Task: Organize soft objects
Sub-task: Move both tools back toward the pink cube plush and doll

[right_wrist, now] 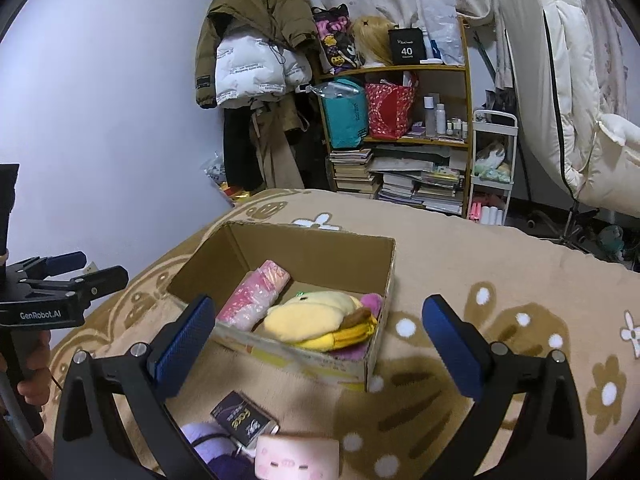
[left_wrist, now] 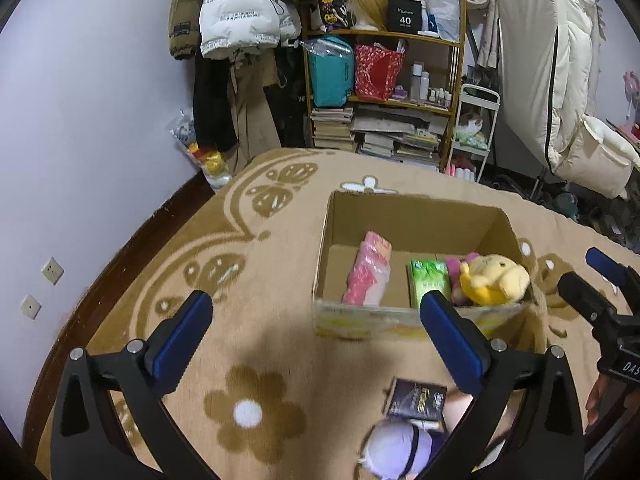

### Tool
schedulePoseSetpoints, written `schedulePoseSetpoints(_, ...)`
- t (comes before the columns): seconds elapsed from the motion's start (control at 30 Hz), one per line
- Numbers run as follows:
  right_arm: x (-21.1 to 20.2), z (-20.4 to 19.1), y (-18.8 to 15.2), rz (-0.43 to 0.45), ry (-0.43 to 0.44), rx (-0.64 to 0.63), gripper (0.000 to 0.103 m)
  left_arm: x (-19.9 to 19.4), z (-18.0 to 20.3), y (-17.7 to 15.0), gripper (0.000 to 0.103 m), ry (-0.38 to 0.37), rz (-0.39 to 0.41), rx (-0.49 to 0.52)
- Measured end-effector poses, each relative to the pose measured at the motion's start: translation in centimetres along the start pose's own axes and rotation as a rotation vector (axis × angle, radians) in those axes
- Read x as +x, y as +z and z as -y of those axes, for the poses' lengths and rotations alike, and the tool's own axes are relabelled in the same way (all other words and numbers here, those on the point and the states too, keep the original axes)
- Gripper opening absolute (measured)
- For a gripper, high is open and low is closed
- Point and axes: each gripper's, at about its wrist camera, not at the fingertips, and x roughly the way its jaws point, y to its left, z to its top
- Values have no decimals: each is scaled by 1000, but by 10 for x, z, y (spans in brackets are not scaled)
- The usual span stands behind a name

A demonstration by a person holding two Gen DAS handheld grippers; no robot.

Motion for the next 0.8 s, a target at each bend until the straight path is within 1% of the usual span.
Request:
schedulePoseSetpoints(0.13,-16,-5,-7,-25,36,-5,103,-12,-2,-10,103,7,-22,5)
schedulePoseSetpoints(0.37,-38,-15,-27,-45,42,-5,103,-28,-9,-29,103,4,-74,-3)
schedulePoseSetpoints(0.47,-42,-18,-38,-57,51,3,103,-33,-10,-37,102,6,-91,-3)
schedulePoseSetpoints(0.57,-43,-22,-47,-69,42,0,103,-36,-7,-44,102,13,-103,14)
schedulePoseSetpoints(0.8,-42,-24,-63,-87,36,-5,103,-32,-3,-58,102,-17,-143,9)
